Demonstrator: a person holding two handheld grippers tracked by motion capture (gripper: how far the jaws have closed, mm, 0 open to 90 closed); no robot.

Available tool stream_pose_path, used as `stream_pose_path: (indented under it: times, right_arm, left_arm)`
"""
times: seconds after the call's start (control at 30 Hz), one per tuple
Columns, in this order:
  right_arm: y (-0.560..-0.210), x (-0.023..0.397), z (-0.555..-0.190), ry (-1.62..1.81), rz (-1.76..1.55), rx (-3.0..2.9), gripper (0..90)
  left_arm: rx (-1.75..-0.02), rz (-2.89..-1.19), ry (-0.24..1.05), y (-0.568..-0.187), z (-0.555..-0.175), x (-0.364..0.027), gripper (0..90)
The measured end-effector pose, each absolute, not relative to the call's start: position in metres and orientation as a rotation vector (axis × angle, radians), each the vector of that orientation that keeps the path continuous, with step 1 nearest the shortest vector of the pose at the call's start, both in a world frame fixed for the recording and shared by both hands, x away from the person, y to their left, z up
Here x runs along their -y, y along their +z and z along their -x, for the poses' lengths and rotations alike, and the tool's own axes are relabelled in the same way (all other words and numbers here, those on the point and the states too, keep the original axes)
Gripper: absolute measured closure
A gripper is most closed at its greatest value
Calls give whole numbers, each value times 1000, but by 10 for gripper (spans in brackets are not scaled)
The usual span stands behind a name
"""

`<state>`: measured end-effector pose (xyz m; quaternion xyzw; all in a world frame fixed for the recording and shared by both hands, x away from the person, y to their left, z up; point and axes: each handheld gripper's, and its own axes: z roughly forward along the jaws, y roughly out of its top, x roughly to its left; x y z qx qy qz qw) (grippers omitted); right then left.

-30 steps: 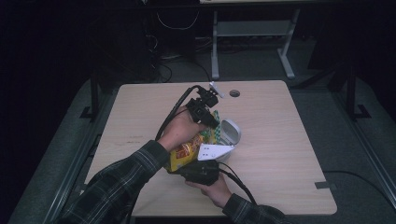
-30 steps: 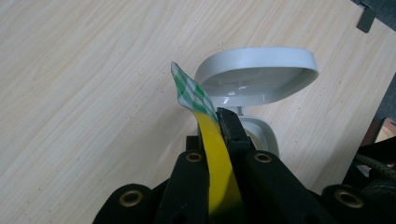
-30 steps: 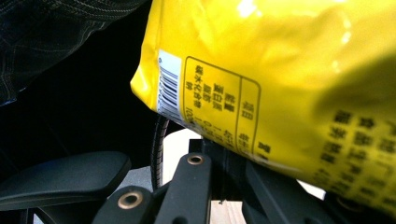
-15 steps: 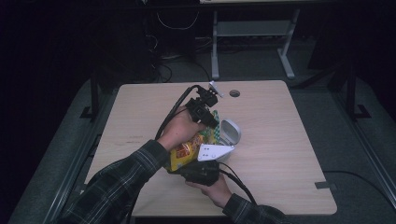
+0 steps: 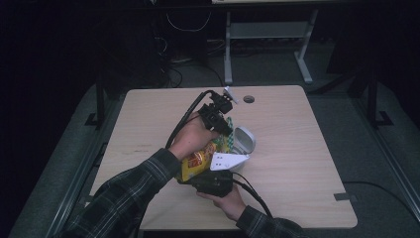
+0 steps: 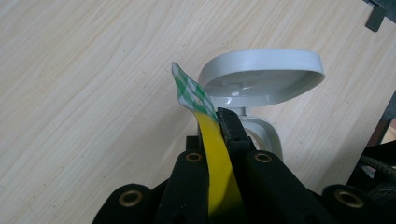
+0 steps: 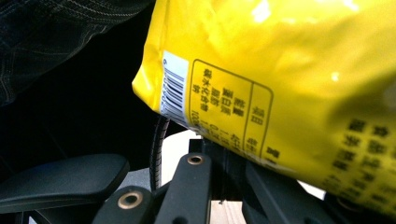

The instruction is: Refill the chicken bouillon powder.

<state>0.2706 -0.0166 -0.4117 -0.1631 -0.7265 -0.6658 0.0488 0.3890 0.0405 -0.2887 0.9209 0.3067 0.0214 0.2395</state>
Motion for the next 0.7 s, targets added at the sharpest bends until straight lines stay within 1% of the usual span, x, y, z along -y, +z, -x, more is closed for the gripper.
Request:
stream_pose_path:
  times: [0.7]
  right_arm:
    - [-412, 18, -271, -2038, 500, 2199, 900]
  left_arm:
    - [-844, -2525, 64, -289, -389, -39, 899]
